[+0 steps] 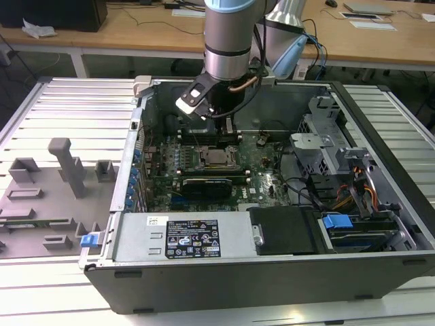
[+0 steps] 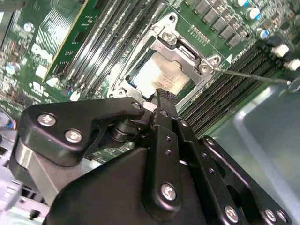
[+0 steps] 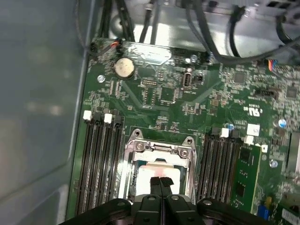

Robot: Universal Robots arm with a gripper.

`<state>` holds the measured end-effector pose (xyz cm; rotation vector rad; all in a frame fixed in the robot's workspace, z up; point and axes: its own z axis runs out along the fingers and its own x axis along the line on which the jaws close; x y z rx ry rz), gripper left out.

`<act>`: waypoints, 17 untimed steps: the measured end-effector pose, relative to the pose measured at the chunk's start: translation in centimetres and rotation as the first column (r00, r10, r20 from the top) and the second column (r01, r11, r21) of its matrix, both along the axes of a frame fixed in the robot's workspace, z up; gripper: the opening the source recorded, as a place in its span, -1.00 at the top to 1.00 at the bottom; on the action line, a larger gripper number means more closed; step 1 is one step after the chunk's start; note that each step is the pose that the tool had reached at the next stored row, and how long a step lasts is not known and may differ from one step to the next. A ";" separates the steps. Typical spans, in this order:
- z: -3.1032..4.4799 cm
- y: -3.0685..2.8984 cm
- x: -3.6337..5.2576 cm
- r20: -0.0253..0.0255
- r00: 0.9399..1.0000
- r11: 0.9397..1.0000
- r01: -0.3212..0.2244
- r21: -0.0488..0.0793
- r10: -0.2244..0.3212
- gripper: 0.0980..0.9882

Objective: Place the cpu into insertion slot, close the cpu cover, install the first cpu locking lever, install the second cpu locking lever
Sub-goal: 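Close the cpu cover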

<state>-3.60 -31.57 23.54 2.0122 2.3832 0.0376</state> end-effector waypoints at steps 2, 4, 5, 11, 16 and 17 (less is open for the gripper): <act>0.00 0.02 0.00 0.000 0.998 0.998 -0.061 -0.003 0.061 0.98; 0.00 0.03 0.00 0.000 0.995 0.995 -0.100 -0.006 0.100 0.98; 0.00 0.04 0.00 0.000 0.993 0.993 -0.119 -0.007 0.119 0.98; 0.00 0.09 0.00 -0.002 0.963 0.963 -0.270 -0.016 0.270 0.98; 0.00 0.13 0.00 -0.004 0.930 0.930 -0.368 -0.020 0.368 0.98; 0.00 0.13 0.00 -0.004 0.923 0.923 -0.385 -0.021 0.385 0.98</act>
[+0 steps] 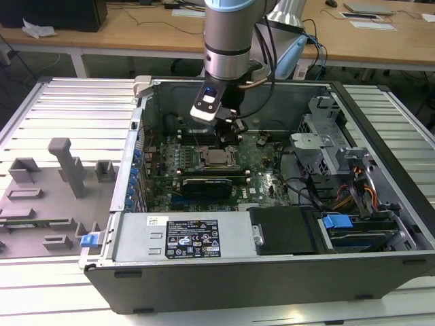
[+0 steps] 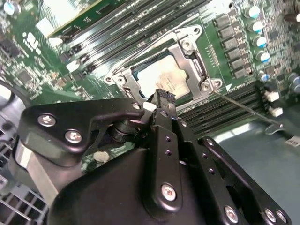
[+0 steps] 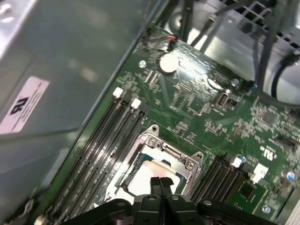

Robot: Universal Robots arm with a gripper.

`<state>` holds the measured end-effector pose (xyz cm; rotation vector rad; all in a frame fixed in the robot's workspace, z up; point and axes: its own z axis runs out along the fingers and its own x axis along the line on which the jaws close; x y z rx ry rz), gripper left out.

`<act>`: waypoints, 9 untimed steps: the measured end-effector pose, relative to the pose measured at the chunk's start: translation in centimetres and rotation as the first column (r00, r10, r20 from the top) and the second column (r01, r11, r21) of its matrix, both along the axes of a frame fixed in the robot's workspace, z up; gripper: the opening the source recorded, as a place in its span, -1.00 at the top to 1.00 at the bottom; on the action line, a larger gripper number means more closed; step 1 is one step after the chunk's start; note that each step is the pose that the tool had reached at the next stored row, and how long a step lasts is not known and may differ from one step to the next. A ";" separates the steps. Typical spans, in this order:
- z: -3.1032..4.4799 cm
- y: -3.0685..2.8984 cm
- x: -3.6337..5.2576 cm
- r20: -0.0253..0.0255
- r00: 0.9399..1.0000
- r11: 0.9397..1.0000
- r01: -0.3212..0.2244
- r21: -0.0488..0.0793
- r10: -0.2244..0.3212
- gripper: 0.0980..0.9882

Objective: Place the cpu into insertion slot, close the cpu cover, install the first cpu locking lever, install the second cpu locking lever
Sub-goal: 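Close the cpu cover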

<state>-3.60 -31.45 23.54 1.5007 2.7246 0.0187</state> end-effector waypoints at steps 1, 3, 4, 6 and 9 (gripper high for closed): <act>0.00 0.00 0.00 0.000 1.000 1.000 -0.018 0.000 0.018 0.98; -0.01 0.01 0.00 0.000 0.998 0.998 -0.064 -0.001 0.064 0.98; -0.01 0.02 0.00 0.000 0.997 0.997 -0.082 -0.001 0.082 0.98; 0.00 0.02 0.00 0.000 0.992 0.992 -0.124 -0.001 0.124 0.98; -0.02 0.02 0.00 0.000 0.979 0.979 -0.206 -0.002 0.206 0.98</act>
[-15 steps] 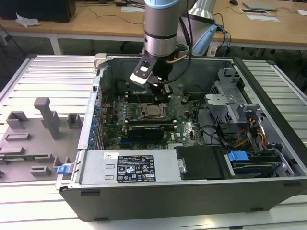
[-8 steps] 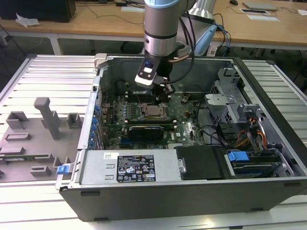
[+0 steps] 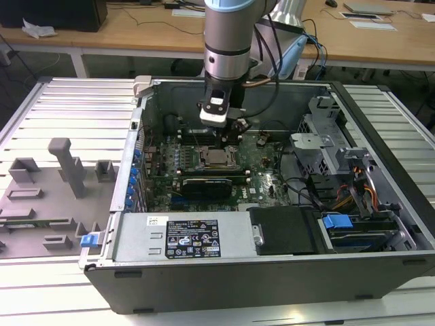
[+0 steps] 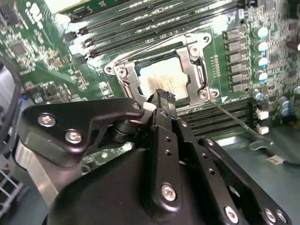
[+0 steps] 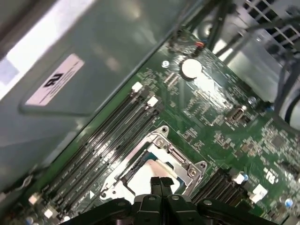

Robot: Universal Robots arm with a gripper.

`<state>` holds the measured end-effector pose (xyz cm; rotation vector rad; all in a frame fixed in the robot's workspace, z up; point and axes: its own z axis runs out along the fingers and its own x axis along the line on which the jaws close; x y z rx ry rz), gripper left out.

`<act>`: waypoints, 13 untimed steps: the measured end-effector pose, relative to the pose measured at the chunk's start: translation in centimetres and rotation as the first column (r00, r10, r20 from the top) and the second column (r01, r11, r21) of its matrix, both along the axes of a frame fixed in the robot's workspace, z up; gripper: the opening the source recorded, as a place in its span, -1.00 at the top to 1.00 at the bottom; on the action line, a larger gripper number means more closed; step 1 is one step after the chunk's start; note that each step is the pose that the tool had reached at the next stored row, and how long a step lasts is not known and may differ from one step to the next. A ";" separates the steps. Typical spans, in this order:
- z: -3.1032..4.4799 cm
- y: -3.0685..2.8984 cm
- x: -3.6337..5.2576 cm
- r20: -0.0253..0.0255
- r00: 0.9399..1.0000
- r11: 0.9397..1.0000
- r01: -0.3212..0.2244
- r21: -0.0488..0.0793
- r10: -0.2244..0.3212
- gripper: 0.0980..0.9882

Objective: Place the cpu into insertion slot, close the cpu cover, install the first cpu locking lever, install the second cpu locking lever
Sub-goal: 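Close the cpu cover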

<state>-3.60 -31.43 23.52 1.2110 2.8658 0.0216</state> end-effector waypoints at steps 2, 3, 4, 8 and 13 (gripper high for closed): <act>-0.02 0.00 0.00 0.000 0.999 0.999 -0.045 0.000 0.045 0.98; -0.02 0.00 0.00 0.000 0.998 0.998 -0.065 0.000 0.065 0.98; -0.03 0.00 0.00 0.000 0.996 0.996 -0.087 0.000 0.087 0.98; -0.07 0.00 0.00 0.000 0.984 0.984 -0.180 0.000 0.180 0.98; -0.15 0.00 0.00 0.000 0.961 0.961 -0.277 -0.001 0.277 0.98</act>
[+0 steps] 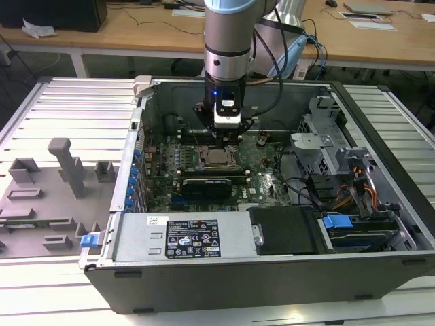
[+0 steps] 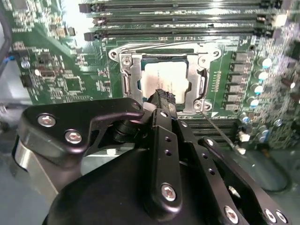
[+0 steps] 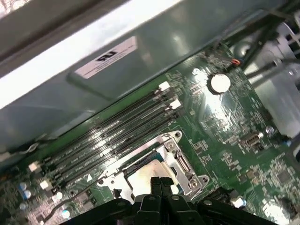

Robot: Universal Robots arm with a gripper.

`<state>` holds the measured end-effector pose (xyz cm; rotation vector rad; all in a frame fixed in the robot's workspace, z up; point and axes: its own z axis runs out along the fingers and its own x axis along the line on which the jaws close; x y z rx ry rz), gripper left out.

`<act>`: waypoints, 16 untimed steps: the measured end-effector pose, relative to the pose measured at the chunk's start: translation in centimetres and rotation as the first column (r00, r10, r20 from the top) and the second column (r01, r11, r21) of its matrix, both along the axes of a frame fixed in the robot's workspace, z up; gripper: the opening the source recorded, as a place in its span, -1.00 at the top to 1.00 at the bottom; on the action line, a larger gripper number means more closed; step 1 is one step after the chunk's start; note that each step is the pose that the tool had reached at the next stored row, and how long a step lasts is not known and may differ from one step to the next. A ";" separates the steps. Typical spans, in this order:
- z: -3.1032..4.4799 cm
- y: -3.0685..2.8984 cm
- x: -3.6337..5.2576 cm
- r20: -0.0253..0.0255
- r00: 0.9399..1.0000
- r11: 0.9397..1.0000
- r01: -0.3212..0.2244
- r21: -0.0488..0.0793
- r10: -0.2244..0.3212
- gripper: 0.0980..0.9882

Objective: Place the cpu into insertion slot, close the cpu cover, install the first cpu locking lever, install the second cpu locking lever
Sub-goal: 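Close the cpu cover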

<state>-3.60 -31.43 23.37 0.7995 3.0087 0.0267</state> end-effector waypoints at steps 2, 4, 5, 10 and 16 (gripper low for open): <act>-0.05 0.00 0.00 0.000 0.999 0.999 -0.048 -0.001 0.048 0.98; -0.13 0.00 0.00 0.000 0.993 0.993 -0.120 -0.002 0.120 0.98; -0.15 0.00 0.00 0.000 0.991 0.991 -0.137 -0.002 0.137 0.98; -0.35 0.00 0.00 0.000 0.970 0.970 -0.241 -0.003 0.241 0.98; -0.51 -0.09 0.00 0.000 0.931 0.931 -0.365 -0.003 0.365 0.98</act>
